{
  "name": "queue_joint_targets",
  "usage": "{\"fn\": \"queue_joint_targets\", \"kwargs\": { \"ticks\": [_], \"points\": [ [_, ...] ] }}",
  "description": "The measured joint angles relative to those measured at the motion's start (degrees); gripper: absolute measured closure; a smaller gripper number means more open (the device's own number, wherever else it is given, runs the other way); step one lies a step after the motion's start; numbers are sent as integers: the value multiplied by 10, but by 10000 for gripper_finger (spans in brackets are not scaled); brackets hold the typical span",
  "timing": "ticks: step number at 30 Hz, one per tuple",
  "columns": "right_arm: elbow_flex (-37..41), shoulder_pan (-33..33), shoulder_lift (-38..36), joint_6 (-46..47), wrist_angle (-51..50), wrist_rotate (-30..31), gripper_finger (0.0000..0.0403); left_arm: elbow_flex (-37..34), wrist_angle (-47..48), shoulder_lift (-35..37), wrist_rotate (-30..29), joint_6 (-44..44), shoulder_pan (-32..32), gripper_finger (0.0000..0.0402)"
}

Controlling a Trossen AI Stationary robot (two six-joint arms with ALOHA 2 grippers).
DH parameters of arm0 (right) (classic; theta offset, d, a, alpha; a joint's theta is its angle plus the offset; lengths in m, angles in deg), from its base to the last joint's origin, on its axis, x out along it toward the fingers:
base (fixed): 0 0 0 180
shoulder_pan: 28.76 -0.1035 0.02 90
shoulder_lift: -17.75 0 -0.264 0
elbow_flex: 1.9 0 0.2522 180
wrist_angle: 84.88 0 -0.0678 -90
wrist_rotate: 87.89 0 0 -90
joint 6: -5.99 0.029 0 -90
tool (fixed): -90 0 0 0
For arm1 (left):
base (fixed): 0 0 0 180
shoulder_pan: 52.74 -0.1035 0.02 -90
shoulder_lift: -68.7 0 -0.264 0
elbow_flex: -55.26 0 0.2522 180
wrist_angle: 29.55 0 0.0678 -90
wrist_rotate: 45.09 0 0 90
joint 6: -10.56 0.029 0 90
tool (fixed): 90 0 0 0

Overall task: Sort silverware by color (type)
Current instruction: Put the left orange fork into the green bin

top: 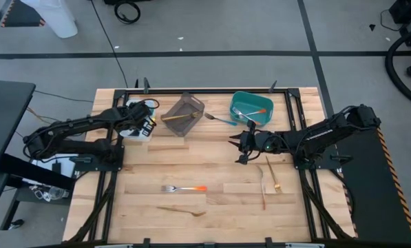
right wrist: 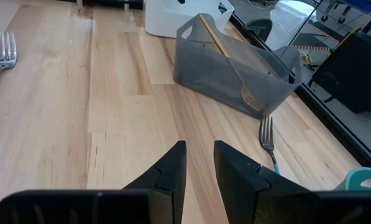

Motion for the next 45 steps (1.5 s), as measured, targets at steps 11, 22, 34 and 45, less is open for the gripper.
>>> {"fn": "queue_joint_targets", "kwargs": {
  "ticks": [11, 22, 34, 45],
  "points": [
    [0, 0, 0, 0, 0, 0, 309, 0, -2, 0, 10, 6, 0, 338],
    [0, 0, 0, 0, 1, 0, 309, 5, -4, 0, 11, 4, 0, 338],
    [0, 0, 0, 2, 1, 0, 309, 40, -3, 0, 11, 33, 2, 338],
    [0, 0, 0, 4, 1, 0, 309, 67, 3, 0, 46, 29, 33, 337]
  ]
}}
